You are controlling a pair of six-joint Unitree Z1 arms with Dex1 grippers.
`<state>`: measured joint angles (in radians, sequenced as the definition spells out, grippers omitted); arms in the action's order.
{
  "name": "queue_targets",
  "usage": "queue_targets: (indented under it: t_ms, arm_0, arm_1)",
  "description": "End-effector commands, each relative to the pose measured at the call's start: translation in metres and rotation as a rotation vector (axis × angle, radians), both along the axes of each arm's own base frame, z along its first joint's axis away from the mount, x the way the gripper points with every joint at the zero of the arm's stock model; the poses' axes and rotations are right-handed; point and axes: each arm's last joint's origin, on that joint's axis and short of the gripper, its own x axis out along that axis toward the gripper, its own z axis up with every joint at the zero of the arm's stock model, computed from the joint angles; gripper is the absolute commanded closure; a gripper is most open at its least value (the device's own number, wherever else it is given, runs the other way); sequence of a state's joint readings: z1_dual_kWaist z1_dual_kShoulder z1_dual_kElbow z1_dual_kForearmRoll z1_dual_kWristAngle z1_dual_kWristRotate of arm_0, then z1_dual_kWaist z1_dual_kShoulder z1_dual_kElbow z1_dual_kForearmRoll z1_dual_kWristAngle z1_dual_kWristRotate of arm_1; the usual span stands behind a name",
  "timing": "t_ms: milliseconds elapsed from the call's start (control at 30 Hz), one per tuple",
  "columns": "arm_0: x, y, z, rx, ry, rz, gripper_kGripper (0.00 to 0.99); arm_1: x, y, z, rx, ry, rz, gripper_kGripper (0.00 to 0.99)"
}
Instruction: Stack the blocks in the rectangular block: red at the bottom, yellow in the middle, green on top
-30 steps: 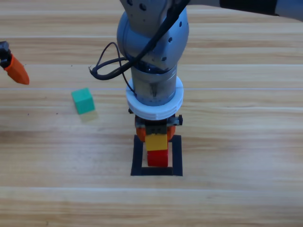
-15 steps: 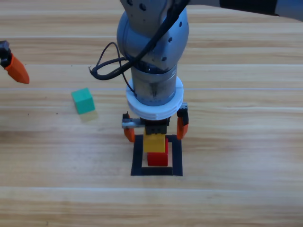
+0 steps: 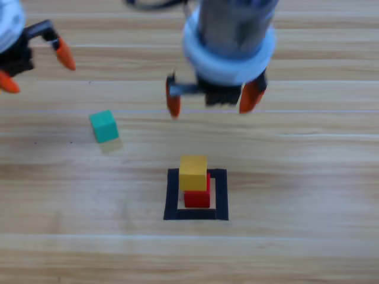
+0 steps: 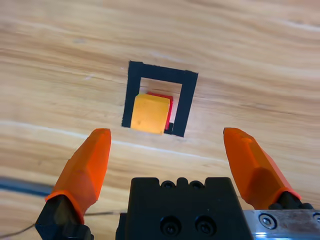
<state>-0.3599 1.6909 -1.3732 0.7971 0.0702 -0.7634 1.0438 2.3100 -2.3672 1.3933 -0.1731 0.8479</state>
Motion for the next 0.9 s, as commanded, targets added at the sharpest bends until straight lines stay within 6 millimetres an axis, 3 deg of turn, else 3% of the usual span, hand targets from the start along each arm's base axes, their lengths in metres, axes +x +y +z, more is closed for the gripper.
queue_targets:
  t_ms: [33, 100, 200, 267, 433, 700, 900]
  arm_0:
    - [0.046, -0.085, -0.038, 0.092, 0.118, -0.024, 0.019]
    - [0.065, -0.102, -0.05, 0.126, 0.172, -0.016, 0.019]
    - [0.092, -0.122, -0.069, 0.163, 0.254, -0.002, 0.019]
    - [0.098, -0.127, -0.073, 0.16, 0.272, -0.001, 0.019]
    - [0.106, -0.118, -0.081, 0.132, 0.309, 0.008, 0.016]
    - [0.126, -0.085, -0.09, 0.079, 0.365, 0.091, 0.016]
    - [0.13, -0.077, -0.098, 0.086, 0.394, 0.106, 0.016]
  arm_1:
    - [-0.006, -0.047, 0.039, 0.042, -0.071, 0.069, 0.0]
    - [0.001, -0.068, 0.028, 0.099, -0.065, 0.117, 0.0]
    - [0.008, -0.124, 0.003, 0.275, -0.075, 0.184, 0.0]
    - [0.006, -0.141, -0.006, 0.267, -0.102, 0.222, 0.0]
    - [0.001, -0.165, -0.016, 0.187, -0.107, 0.268, 0.0]
    - [-0.023, -0.191, -0.003, 0.149, -0.174, 0.351, 0.0]
    - [-0.048, -0.209, -0.001, 0.224, -0.264, 0.547, 0.0]
